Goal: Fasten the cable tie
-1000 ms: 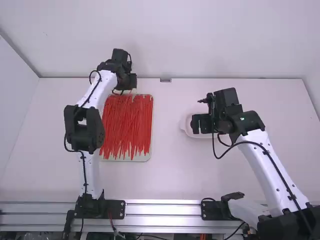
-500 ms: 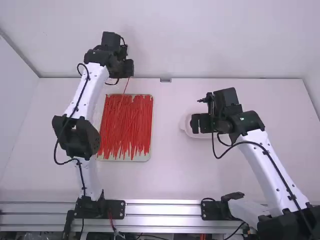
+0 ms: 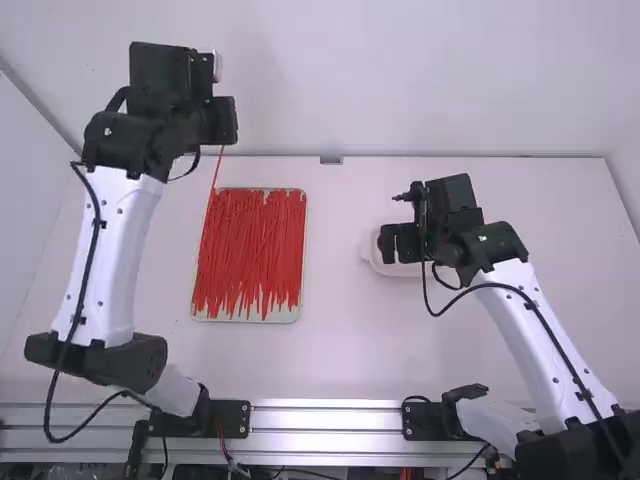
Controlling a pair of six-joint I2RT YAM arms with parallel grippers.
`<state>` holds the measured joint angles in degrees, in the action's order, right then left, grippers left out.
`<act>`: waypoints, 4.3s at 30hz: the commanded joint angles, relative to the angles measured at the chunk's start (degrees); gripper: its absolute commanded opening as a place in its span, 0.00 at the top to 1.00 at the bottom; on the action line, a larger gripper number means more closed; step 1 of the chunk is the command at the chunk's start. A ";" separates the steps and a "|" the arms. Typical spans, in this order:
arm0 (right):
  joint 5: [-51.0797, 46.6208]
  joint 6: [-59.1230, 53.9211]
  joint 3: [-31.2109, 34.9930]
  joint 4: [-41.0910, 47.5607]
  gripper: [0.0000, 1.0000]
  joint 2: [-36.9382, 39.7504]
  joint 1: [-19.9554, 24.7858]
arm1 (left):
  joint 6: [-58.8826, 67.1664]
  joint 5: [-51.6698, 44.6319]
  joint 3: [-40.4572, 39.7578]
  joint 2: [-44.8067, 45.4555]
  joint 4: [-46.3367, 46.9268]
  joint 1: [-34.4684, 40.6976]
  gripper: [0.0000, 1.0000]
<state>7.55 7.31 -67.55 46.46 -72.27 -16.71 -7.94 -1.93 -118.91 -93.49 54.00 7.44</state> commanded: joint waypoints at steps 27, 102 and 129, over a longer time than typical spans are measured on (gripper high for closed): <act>36.11 -7.80 -1.88 -20.52 0.00 1.73 -4.28 | -9.22 -41.99 56.52 31.52 -53.37 -0.59 0.98; 66.88 -1.05 -1.88 -52.09 1.00 1.88 0.63 | -34.58 -65.81 53.99 24.79 -98.95 1.09 0.36; 66.99 -2.82 -1.88 -52.52 1.00 1.88 -0.39 | -9.84 -77.72 37.88 15.58 -75.69 6.78 0.91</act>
<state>73.80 4.47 -67.55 -5.82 -71.44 -17.34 -16.58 -79.09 -80.07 -77.25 -21.08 13.89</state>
